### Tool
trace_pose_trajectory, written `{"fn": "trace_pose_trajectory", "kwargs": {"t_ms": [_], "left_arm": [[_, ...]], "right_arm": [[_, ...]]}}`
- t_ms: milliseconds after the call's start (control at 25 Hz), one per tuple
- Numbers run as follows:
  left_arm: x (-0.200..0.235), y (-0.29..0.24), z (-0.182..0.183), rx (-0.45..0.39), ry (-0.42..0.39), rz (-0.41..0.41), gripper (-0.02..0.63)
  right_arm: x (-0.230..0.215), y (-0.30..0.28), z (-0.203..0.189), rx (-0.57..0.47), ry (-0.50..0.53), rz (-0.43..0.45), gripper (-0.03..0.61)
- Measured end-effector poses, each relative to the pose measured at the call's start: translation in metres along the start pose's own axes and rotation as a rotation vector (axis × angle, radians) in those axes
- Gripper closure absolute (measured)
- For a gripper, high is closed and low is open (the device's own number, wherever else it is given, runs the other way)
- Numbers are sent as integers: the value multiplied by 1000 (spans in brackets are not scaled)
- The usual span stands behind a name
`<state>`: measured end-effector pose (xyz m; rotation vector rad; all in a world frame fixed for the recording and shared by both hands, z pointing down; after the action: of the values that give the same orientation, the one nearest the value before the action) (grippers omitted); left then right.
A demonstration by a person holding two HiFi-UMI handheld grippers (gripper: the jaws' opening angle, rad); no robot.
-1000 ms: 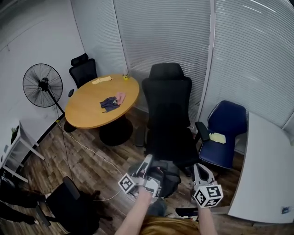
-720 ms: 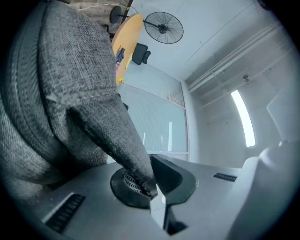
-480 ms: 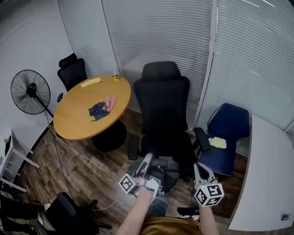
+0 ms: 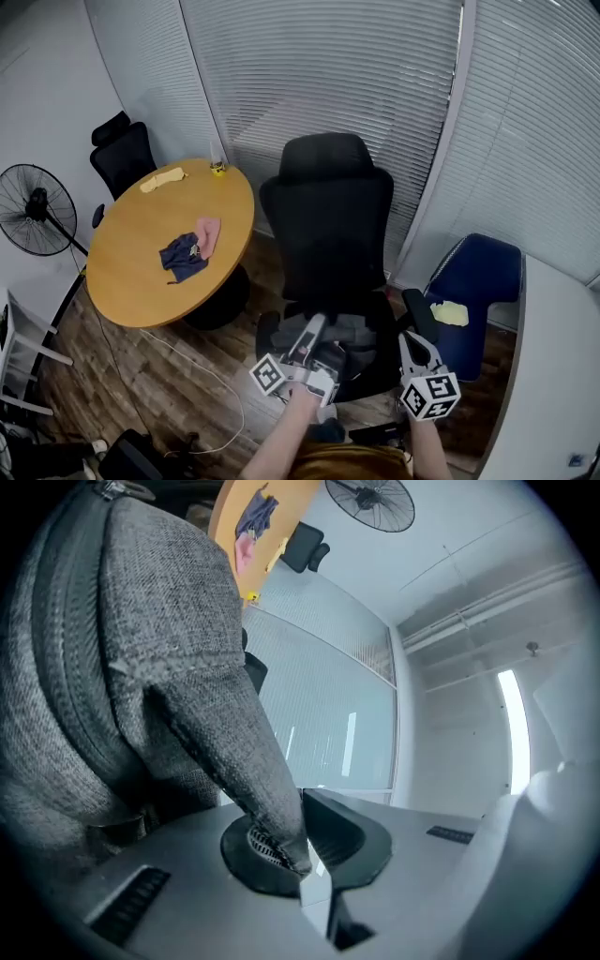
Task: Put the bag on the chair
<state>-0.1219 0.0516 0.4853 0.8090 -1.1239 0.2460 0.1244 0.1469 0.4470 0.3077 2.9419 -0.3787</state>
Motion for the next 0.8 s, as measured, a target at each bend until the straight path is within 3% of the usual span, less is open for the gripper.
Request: {"fn": "trace_pose_trajectory", "kwargs": {"t_ms": [160, 360, 800], "left_arm": [[17, -36, 28, 31, 7, 11, 589], [32, -64, 55, 4, 20, 25, 589], [47, -94, 67, -27, 19, 68, 589]], "right_arm": [[-16, -33, 14, -19, -12, -29, 568], [-32, -57, 28, -31, -22, -62, 568], [-54, -89, 45, -46, -46, -39, 568]]}}
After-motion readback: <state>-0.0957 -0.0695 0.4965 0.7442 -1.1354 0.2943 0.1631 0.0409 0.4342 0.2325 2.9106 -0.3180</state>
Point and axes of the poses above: the fingertips, and each gripper's own axes: y backward along the fingers, x to its left, z out of its top, the point moved 10 cm from there along y, backward along the fingers, and after that the axes turned 2 degrees about x, right-handed, at the moved point
